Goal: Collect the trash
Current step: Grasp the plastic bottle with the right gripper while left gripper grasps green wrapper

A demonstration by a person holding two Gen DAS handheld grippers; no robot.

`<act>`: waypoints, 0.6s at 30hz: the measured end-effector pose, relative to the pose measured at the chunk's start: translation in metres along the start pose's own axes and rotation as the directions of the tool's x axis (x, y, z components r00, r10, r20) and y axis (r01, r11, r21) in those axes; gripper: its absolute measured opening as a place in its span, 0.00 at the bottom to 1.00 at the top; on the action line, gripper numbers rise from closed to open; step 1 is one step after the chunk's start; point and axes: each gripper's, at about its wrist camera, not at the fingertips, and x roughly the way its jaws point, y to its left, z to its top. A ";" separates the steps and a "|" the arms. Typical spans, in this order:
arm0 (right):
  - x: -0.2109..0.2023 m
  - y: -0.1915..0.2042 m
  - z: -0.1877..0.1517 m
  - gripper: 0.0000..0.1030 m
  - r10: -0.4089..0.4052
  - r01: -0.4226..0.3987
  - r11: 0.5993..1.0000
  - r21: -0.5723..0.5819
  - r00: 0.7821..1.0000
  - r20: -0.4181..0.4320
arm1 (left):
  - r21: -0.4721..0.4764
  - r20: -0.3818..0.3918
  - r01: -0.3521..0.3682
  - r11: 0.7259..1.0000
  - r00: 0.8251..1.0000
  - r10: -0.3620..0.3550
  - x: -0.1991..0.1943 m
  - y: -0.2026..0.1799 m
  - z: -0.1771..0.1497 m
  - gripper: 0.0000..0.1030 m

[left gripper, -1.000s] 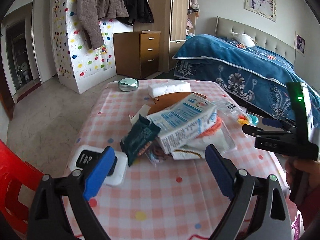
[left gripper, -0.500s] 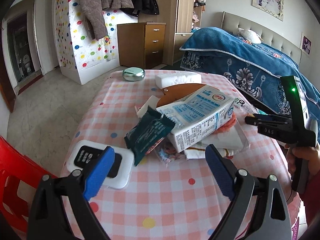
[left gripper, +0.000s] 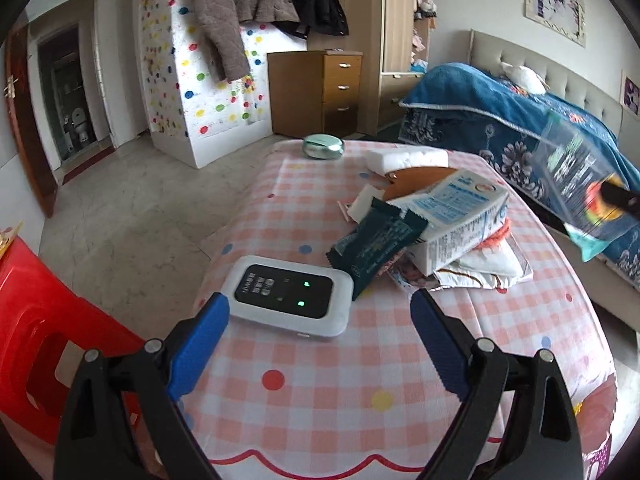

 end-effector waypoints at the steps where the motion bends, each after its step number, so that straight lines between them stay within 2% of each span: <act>1: -0.004 0.003 0.001 0.05 0.014 -0.014 1.000 0.007 1.000 0.004 | 0.004 -0.013 0.007 1.000 1.000 -0.007 0.004 -0.002 0.001 0.85; 6: -0.015 0.014 -0.001 0.06 0.058 -0.058 0.998 0.025 0.998 0.008 | 0.038 -0.057 0.030 0.999 0.998 -0.028 0.023 -0.014 0.011 0.68; 9: -0.013 0.013 -0.001 0.06 0.066 -0.066 0.997 0.038 0.998 0.001 | 0.071 -0.076 0.051 0.996 0.996 -0.046 0.036 -0.025 0.017 0.61; 13: -0.009 0.009 -0.001 0.06 0.064 -0.064 0.997 0.053 0.998 -0.007 | 0.114 -0.106 0.037 0.993 0.994 -0.025 0.054 -0.038 0.022 0.52; 17: -0.008 0.006 -0.002 0.06 0.064 -0.063 0.996 0.059 0.998 -0.007 | 0.110 -0.130 0.020 0.994 0.992 -0.005 0.068 -0.039 0.025 0.46; 18: -0.008 0.005 -0.003 0.06 0.065 -0.064 0.996 0.062 0.998 -0.008 | 0.110 -0.130 0.013 0.994 0.992 0.001 0.069 -0.039 0.025 0.40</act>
